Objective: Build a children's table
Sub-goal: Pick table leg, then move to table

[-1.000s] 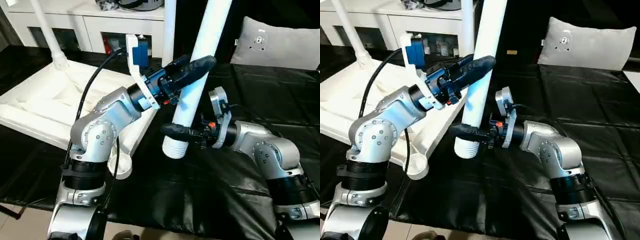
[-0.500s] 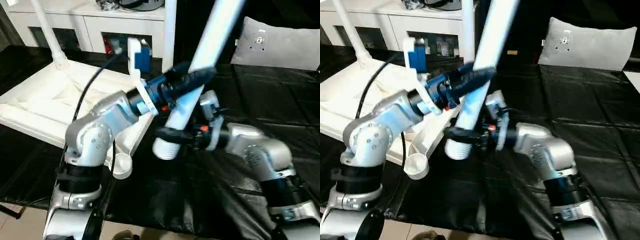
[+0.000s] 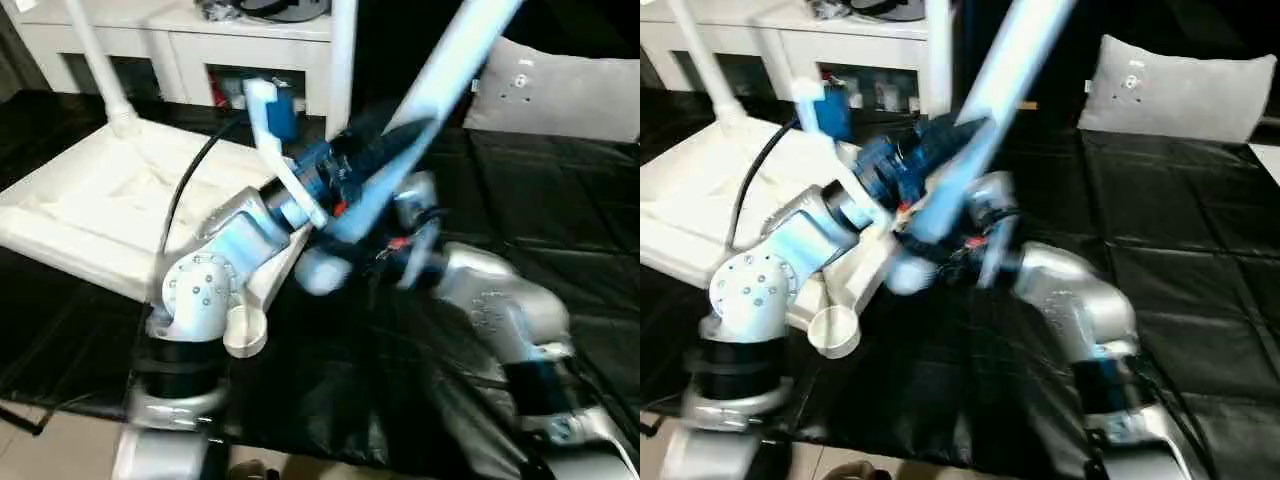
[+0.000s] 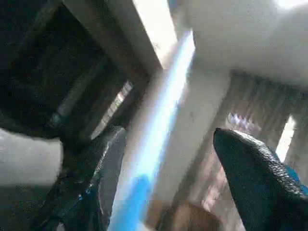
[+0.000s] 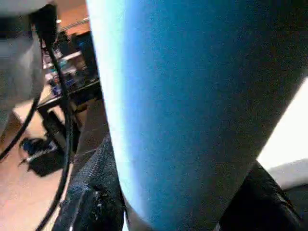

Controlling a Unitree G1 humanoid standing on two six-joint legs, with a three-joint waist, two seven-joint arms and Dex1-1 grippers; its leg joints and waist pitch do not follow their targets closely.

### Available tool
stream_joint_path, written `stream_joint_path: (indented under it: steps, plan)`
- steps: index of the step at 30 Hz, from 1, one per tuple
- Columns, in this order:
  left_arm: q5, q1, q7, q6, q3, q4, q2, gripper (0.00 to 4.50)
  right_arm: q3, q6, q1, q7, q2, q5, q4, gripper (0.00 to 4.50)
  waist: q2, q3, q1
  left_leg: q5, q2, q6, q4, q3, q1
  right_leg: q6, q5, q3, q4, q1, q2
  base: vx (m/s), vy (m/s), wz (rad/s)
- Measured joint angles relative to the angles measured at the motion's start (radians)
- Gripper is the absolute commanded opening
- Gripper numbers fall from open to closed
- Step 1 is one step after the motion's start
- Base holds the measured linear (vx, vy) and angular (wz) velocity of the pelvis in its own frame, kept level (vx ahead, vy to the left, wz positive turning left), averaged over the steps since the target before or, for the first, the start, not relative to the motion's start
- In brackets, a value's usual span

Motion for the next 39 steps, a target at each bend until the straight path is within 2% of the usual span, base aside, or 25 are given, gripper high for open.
stream_joint_path:
  steps: [3,6,10,13,16,17,19,22,26,28,31,33,36,37,38,39]
  plan:
    - [0.094,0.044,0.047,-0.027,0.029,0.019,0.068,3.34,-0.041,-0.001,0.057,-0.047,-0.016,0.0,-0.052,1.92,0.0,0.0,-0.007,0.0,0.002,-0.001,0.0,0.0,0.001,0.001,0.0,0.0,0.0,0.0,0.001,0.0,0.0,0.0]
    - [0.182,0.105,0.077,-0.028,0.027,0.014,0.122,3.34,-0.084,-0.005,0.062,-0.13,-0.007,-0.011,-0.089,1.92,-0.001,0.001,-0.006,-0.001,0.002,-0.004,0.0,0.0,0.001,0.001,0.0,0.0,0.0,0.0,0.002,0.0,0.0,0.0]
    - [0.345,0.22,0.119,-0.107,-0.011,-0.036,0.199,3.34,-0.13,-0.048,0.062,-0.303,0.011,-0.098,-0.167,1.92,-0.001,0.001,-0.004,-0.001,0.002,-0.005,0.0,0.0,0.0,0.001,0.0,0.0,0.0,0.0,0.001,0.0,0.0,0.0]
    - [0.46,0.263,0.182,-0.134,-0.05,-0.04,0.263,3.34,-0.166,-0.102,0.083,-0.434,0.064,-0.154,-0.191,1.92,-0.001,0.0,-0.002,-0.001,0.002,-0.005,0.0,0.0,0.0,0.002,0.0,0.0,0.0,0.0,0.001,0.0,0.0,0.0]
    - [0.537,0.278,0.25,-0.168,-0.06,-0.037,0.256,3.34,-0.167,-0.061,0.104,-0.499,0.067,-0.17,-0.199,1.92,-0.002,0.0,-0.006,-0.001,0.001,-0.005,0.0,0.0,0.0,0.003,0.002,0.001,-0.002,0.0,0.001,0.0,0.0,0.0]
    - [0.568,0.293,0.278,-0.181,-0.06,-0.045,0.251,3.34,-0.151,-0.058,0.122,-0.528,0.062,-0.2,-0.208,1.92,0.001,0.0,-0.008,-0.001,0.001,-0.005,0.0,0.0,0.0,0.005,0.003,0.001,-0.003,0.0,0.001,0.0,0.0,0.0]
    - [0.637,0.383,0.323,-0.192,-0.079,-0.078,0.256,3.34,-0.096,-0.071,0.182,-0.573,0.042,-0.292,-0.224,1.92,0.009,-0.005,-0.016,-0.002,0.0,-0.005,-0.003,0.0,0.001,0.005,0.002,0.001,-0.007,0.002,0.001,0.0,0.0,0.0]
    - [0.714,0.492,0.346,-0.246,-0.115,-0.044,0.26,3.34,-0.073,-0.055,0.254,-0.632,0.055,-0.355,-0.22,1.92,0.011,-0.005,-0.03,0.0,0.001,-0.007,-0.006,0.0,-0.002,0.006,0.002,0.0,-0.006,-0.002,0.001,0.0,0.0,0.0]
    - [0.745,0.505,0.384,-0.311,-0.116,-0.026,0.234,3.34,-0.047,-0.052,0.275,-0.672,0.064,-0.382,-0.249,1.92,0.011,-0.005,-0.034,0.0,0.001,-0.008,-0.006,-0.001,0.0,0.006,0.003,0.0,-0.006,-0.001,0.002,0.0,0.0,0.0]
    - [0.744,0.503,0.395,-0.312,-0.114,-0.043,0.219,3.34,-0.029,-0.057,0.281,-0.669,0.061,-0.39,-0.259,1.92,0.011,-0.005,-0.036,0.0,0.001,-0.008,-0.006,-0.001,0.002,0.009,0.001,0.001,-0.007,0.001,0.002,0.0,0.0,0.0]
    - [0.754,0.501,0.412,-0.318,-0.119,-0.05,0.191,3.34,-0.004,-0.111,0.286,-0.675,0.036,-0.451,-0.253,1.92,0.011,-0.005,-0.036,0.0,0.0,-0.008,-0.006,0.0,0.002,0.01,0.002,0.001,-0.008,0.001,0.001,0.0,0.0,0.0]
    - [0.763,0.5,0.413,-0.321,-0.127,-0.05,0.191,3.34,-0.008,-0.124,0.284,-0.684,0.039,-0.463,-0.252,1.92,0.009,-0.005,-0.034,0.001,0.0,-0.007,-0.006,0.0,0.001,0.009,0.003,0.002,-0.008,0.001,0.001,0.0,0.0,0.0]
    - [0.773,0.498,0.413,-0.335,-0.141,-0.05,0.188,3.34,-0.032,-0.125,0.284,-0.693,0.061,-0.447,-0.249,1.92,0.01,-0.006,-0.029,0.003,-0.002,0.007,0.0,0.0,-0.009,0.009,0.005,0.004,-0.008,0.0,-0.003,0.0,0.0,0.0]
    - [0.776,0.498,0.413,-0.341,-0.148,-0.05,0.186,3.34,-0.034,-0.127,0.284,-0.694,0.06,-0.443,-0.245,1.92,0.013,-0.008,-0.021,-0.002,-0.001,0.015,0.013,0.001,-0.01,0.013,0.005,0.014,-0.008,-0.001,0.0,0.0,0.0,0.0]
    - [0.778,0.5,0.413,-0.345,-0.151,-0.05,0.185,3.34,-0.035,-0.128,0.284,-0.694,0.059,-0.442,-0.241,1.92,0.013,-0.008,-0.005,-0.01,-0.002,0.02,0.02,0.003,-0.011,0.017,0.006,0.029,-0.007,-0.002,0.003,-0.001,0.086,-0.19]
    - [0.782,0.503,0.413,-0.347,-0.151,-0.05,0.185,3.34,-0.034,-0.132,0.284,-0.695,0.063,-0.442,-0.234,1.92,0.015,-0.009,0.003,-0.019,-0.004,0.016,0.026,0.006,-0.007,0.023,0.009,0.044,-0.008,-0.003,0.006,-0.005,0.118,-0.4]
